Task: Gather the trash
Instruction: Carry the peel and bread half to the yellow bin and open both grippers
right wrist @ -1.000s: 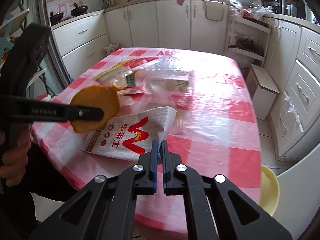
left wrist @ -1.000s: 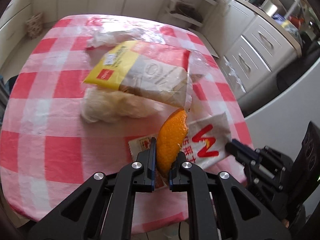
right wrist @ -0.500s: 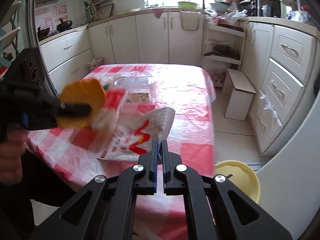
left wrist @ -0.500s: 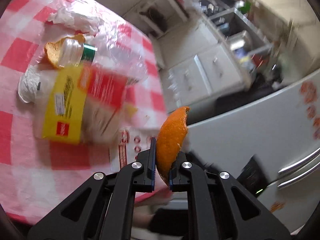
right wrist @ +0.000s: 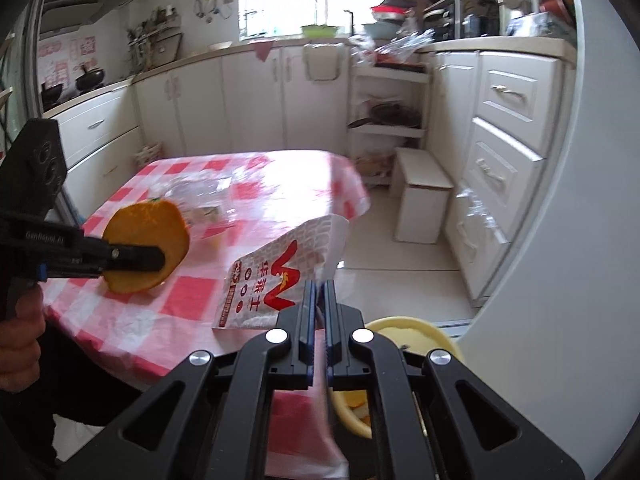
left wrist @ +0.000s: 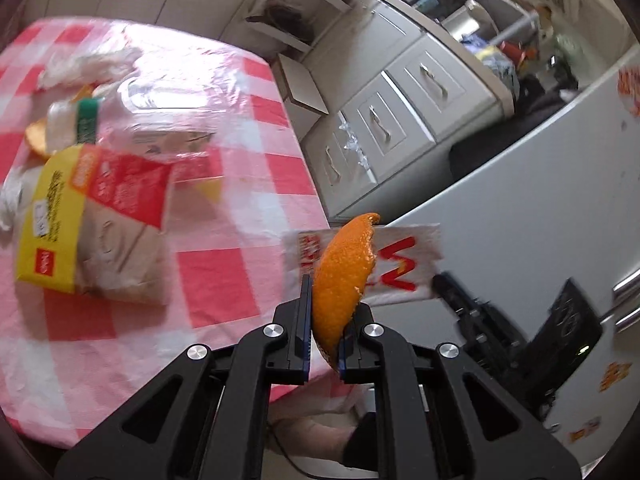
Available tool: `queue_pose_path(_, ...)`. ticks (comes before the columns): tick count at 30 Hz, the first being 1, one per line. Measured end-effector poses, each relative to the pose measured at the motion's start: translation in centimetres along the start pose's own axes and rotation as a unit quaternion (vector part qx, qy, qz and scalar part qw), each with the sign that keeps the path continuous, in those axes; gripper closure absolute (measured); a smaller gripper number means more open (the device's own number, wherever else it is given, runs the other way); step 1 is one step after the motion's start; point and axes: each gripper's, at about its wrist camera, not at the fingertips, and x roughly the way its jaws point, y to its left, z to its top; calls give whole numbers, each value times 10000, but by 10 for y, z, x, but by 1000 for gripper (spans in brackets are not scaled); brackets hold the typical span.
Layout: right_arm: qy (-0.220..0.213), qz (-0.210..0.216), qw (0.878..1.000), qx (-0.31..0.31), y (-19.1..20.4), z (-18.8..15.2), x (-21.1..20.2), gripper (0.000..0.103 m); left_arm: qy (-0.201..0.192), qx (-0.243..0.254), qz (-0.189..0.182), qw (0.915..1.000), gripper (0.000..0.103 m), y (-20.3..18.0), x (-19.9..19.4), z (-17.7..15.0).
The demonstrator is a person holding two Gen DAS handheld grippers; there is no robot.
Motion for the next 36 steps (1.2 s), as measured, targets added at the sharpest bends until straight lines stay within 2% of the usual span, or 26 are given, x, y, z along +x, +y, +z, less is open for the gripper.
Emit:
queue_pose_path(5,-159,-587,9981,-71,-21,-2,-14,98,-48,401,251,9989,95,-32,14,-6)
queue_pose_path(9,-222,-1021,9943,-202,-31,-5,-21,98,-54,646,221,9977,94,-57,30,-9)
queue_pose_path(14,-208,-1323,9906,-288,-41,-11,-25,98,-26,826,94,9965,94,-86,57,-9)
queue_pose_path(21,74,-1500,9885,-191,-59,-25,-5,98,100,765,90,9970,94,-103,95,-5)
queue_pose_path(29,519,-1456,9879,-90,-70,-35,25,98,344,711,211,9967,94,-114,141,-3)
queue_pose_path(31,575,-1489,9872,-54,-72,-35,28,95,409,710,236,9964,94,-116,152,-3)
queue_pose_path(32,605,-1485,9871,-20,-74,-34,31,85,445,689,246,9963,93,-116,158,-3)
queue_pose_path(33,599,-1507,9868,22,-75,-33,33,77,489,672,247,9962,86,-115,162,-3)
queue_pose_path(34,590,-1522,9866,48,-77,-34,33,75,540,639,251,9962,81,-115,168,-3)
queue_pose_path(35,597,-1527,9864,75,-79,-34,33,75,551,605,281,9963,71,-113,171,-3)
queue_pose_path(36,594,-1531,9863,121,-82,-34,33,74,532,569,308,9965,66,-112,174,-3)
